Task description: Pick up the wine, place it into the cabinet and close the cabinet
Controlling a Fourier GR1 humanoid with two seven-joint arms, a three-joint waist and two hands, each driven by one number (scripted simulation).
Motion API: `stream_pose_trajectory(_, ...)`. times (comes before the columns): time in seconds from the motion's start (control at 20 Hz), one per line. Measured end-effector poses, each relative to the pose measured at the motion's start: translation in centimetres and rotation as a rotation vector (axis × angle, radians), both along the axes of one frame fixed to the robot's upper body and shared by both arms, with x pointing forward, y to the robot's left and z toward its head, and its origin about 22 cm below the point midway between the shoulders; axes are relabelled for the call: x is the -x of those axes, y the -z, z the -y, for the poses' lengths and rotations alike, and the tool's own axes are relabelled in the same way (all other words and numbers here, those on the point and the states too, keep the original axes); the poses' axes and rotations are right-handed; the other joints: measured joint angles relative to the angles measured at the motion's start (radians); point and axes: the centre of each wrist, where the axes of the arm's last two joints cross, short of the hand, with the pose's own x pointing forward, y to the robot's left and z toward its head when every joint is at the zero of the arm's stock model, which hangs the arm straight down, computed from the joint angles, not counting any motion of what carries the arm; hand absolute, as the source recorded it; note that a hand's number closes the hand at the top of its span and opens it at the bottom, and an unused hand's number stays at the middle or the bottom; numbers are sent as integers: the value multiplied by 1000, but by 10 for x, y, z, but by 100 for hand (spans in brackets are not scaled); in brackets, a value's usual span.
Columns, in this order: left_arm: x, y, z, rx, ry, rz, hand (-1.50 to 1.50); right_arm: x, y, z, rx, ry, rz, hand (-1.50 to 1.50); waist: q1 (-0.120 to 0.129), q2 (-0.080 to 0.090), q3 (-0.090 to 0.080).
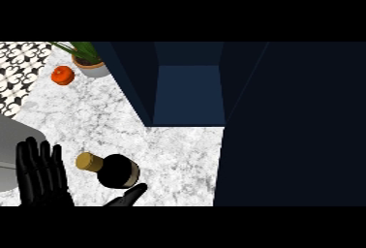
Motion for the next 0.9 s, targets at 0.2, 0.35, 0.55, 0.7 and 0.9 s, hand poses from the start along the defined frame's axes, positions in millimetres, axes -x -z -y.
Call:
stream_pose_trajectory(0.2, -1, 13, -1, 23, -10, -42, -150, 0, -1, 0, 5, 2, -4, -150, 1, -1, -2)
stream_pose_trajectory(0.35, -6, 23, -5, 37, -25, -72, -150, 1, 1, 1, 6, 2, -7, -150, 2, -2, -2)
stream_pose_trajectory(0.55, -9, 42, -9, 46, -19, -106, -150, -1, 0, 1, 4, 6, 3, -150, 8, -2, -3)
stream_pose_trajectory(0.7, -11, 63, -16, 54, -2, -124, -150, 0, 1, -1, 0, 1, 0, -150, 10, -3, -3)
stream_pose_trajectory(0.9, -14, 101, -27, 74, 23, -124, -150, 0, 0, 1, 8, 8, 4, -150, 10, -3, -2)
